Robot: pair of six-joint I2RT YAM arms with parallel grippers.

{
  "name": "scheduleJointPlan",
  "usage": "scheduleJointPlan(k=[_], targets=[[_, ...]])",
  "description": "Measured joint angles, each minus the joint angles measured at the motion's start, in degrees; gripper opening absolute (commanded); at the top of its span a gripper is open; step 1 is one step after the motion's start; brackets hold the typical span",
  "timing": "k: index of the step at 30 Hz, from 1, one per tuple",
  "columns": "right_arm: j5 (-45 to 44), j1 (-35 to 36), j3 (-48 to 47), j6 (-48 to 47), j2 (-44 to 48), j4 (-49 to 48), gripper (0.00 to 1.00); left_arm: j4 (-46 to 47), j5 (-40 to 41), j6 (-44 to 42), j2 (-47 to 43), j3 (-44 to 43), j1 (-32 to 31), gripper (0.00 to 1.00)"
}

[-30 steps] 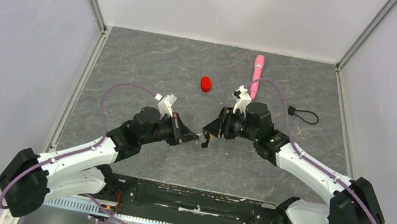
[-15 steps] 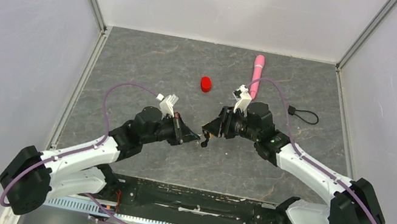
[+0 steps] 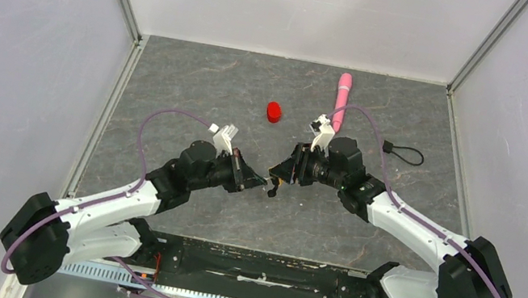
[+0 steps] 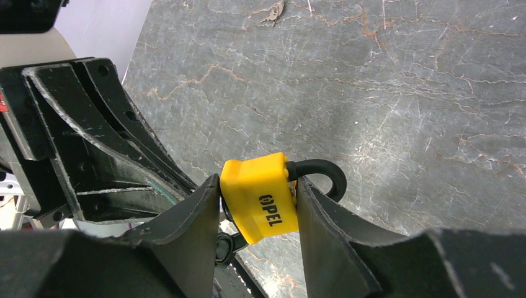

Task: Unlock with the key

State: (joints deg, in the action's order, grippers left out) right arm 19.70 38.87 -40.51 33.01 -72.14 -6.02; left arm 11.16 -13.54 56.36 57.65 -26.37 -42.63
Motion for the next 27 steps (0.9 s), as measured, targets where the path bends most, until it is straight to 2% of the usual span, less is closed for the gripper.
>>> scheduleJointPlan(k=[27], targets=[[-0.70,-0.09,0.04,-0.24,0.22,0.33,0.00,-0.85,1.57,-0.02,1.36,-1.22,-0.63,0.02]])
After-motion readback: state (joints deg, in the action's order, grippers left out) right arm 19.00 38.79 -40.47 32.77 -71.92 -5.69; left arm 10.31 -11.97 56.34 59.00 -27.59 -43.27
